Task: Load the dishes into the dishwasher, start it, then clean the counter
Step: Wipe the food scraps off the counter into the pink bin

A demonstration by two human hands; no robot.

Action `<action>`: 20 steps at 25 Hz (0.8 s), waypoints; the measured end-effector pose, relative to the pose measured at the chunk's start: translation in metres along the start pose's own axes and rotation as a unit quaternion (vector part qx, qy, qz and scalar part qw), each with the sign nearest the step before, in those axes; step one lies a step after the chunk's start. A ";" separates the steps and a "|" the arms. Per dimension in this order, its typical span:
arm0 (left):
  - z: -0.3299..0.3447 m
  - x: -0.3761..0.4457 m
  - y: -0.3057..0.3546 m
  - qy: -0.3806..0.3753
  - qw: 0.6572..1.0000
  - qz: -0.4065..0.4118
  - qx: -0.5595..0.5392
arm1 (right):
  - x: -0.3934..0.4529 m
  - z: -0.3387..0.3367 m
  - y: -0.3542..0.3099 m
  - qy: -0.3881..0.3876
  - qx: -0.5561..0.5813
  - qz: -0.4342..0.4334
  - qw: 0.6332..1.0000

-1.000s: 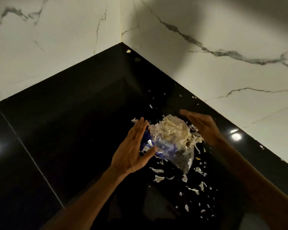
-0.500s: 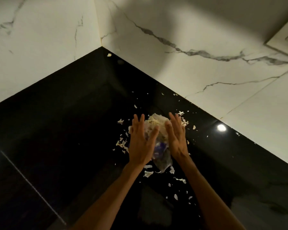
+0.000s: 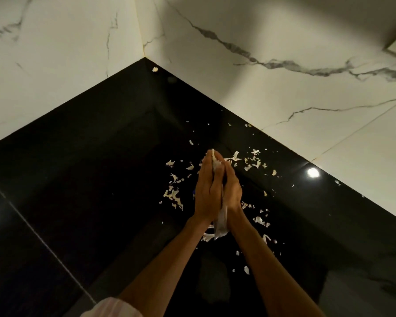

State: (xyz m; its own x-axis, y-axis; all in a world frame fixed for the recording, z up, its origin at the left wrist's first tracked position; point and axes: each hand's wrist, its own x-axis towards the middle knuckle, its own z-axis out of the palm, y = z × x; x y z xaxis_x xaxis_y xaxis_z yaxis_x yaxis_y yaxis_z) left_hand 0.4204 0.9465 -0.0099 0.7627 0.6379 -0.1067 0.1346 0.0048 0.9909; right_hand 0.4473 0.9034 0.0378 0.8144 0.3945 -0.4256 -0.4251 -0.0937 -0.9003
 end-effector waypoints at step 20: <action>0.028 -0.168 0.045 0.076 0.987 0.003 -0.141 | -0.158 -0.068 0.013 -0.105 0.190 0.024 0.976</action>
State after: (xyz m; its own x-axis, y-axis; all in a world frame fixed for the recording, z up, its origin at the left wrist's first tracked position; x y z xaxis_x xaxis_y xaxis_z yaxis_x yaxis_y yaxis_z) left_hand 0.3157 0.8176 0.0499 0.6562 0.7467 -0.1089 -0.0677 0.2020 0.9770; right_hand 0.3402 0.7778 0.0869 0.7084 0.5802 -0.4020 -0.6085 0.2135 -0.7643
